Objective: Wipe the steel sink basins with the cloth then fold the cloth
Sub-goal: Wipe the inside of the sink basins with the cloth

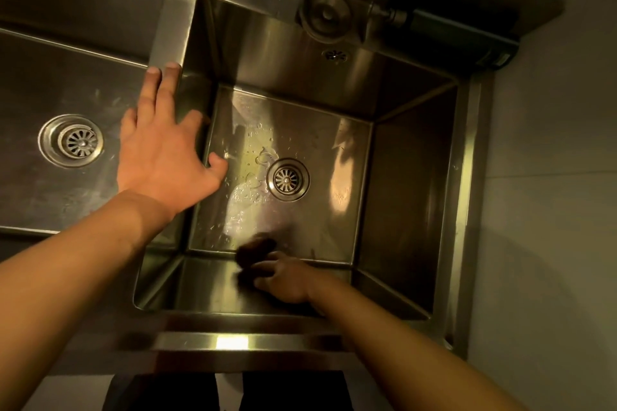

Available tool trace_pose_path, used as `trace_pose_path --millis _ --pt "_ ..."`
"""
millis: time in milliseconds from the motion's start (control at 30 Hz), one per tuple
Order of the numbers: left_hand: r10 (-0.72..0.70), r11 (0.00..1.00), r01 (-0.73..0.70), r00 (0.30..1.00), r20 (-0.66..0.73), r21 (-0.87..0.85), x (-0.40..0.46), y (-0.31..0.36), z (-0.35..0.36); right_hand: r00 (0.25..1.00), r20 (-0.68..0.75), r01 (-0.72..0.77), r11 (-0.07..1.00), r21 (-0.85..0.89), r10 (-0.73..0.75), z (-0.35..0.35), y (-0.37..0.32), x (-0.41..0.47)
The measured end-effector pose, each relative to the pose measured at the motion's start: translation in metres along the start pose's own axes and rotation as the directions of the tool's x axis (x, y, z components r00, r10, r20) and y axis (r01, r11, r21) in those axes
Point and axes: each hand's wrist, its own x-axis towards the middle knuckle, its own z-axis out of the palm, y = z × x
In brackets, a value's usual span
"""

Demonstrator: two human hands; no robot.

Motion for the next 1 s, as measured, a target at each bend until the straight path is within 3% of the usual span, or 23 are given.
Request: trace_pose_path --millis 133,200,367,467,600,700,800,867,933,1000 --pt "0.003 1.0 -0.003 1.0 -0.007 0.0 0.0 0.0 0.0 0.968 0.054 0.245 0.969 0.026 -0.246 0.008 -0.052 0.0" --pt "0.002 1.0 -0.002 1.0 -0.01 0.006 0.0 0.0 0.0 0.953 0.078 0.292 0.956 0.027 -0.294 0.004 -0.066 0.014" --pt "-0.015 1.0 0.015 1.0 -0.009 0.02 0.001 0.0 0.0 0.969 -0.039 0.247 0.966 0.079 -0.244 -0.032 -0.071 0.049" --pt "-0.007 1.0 0.007 1.0 0.007 0.021 0.001 0.0 0.0 0.962 -0.198 0.231 0.943 0.239 -0.186 -0.074 -0.07 0.057" --pt "-0.005 1.0 0.005 1.0 0.012 0.023 0.002 -0.001 0.0 0.896 -0.423 0.282 0.91 0.305 -0.136 -0.139 -0.061 0.084" --pt "-0.01 0.999 0.009 1.0 0.017 0.037 0.002 -0.002 0.0 0.868 -0.496 0.261 0.865 0.428 -0.016 -0.18 -0.047 0.114" --pt "-0.015 0.999 0.014 1.0 0.024 0.04 0.002 -0.001 0.0 0.713 -0.687 0.033 0.973 0.229 0.138 -0.216 -0.022 0.137" --pt "-0.017 0.999 0.016 0.999 0.03 0.036 0.003 0.0 0.0 0.636 -0.75 -0.064 0.981 0.185 0.183 -0.227 -0.009 0.143" --pt "-0.024 0.999 0.023 0.999 0.027 0.041 0.003 0.001 0.0 0.651 -0.752 -0.039 0.994 0.102 0.102 -0.224 -0.008 0.144" --pt "-0.027 0.999 0.026 0.999 0.024 0.043 0.003 0.0 0.0 0.647 -0.755 0.041 0.993 -0.11 -0.11 -0.207 -0.009 0.147"
